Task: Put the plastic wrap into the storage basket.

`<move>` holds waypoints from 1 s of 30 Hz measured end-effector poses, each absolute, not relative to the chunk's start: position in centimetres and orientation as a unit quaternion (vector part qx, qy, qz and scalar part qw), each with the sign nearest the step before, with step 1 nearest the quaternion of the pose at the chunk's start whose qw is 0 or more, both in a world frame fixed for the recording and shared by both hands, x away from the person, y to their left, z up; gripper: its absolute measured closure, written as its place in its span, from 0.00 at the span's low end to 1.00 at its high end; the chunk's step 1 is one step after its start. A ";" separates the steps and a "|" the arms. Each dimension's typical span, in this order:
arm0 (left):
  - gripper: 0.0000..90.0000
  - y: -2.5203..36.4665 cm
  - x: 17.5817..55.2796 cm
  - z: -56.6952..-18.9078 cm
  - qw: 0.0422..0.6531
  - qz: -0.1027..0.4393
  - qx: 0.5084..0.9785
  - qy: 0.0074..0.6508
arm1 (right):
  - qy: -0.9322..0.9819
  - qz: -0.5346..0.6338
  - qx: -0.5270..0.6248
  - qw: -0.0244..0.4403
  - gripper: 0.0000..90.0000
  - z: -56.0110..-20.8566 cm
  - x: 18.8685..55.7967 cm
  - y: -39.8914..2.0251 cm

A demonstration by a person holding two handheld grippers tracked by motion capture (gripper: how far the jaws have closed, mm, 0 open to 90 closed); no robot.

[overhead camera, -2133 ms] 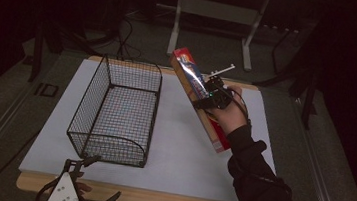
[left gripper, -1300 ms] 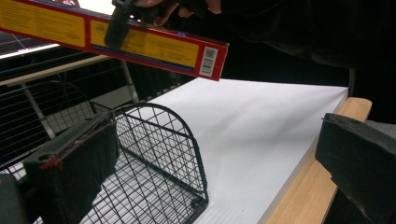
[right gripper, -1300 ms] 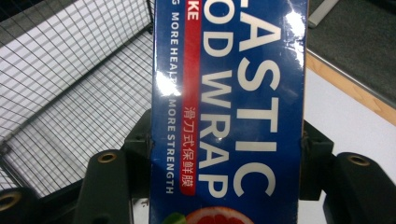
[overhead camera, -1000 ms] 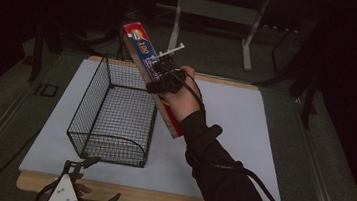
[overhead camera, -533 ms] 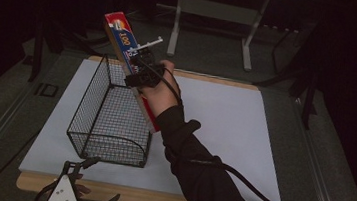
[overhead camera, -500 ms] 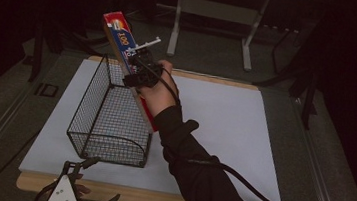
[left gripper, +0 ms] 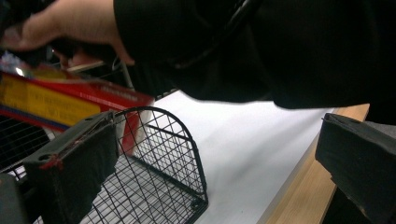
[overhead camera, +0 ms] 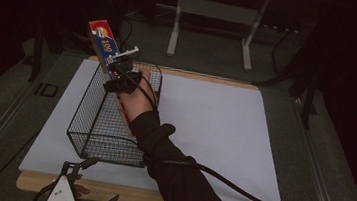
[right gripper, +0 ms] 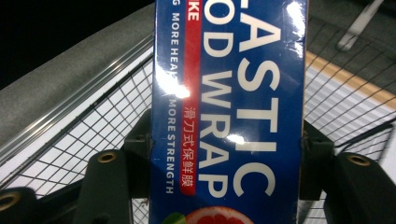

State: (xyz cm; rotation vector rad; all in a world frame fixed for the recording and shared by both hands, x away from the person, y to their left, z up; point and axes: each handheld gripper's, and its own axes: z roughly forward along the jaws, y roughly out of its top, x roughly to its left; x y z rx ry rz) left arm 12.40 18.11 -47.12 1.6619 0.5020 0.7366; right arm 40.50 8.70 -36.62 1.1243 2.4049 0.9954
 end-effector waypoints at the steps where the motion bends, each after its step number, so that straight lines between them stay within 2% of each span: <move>1: 0.00 18.1 12.4 -47.1 0.589 0.316 0.712 0.216 | 0.839 0.345 0.393 0.152 0.44 -37.1 40.6 8.9; 8: 0.00 18.1 12.4 -47.1 0.587 0.315 0.714 0.215 | 0.826 0.332 0.432 0.144 0.44 -40.1 41.6 8.1; 30: 0.00 18.1 12.4 -47.2 0.587 0.314 0.715 0.216 | 0.838 0.300 0.438 0.126 0.43 -43.2 41.4 8.4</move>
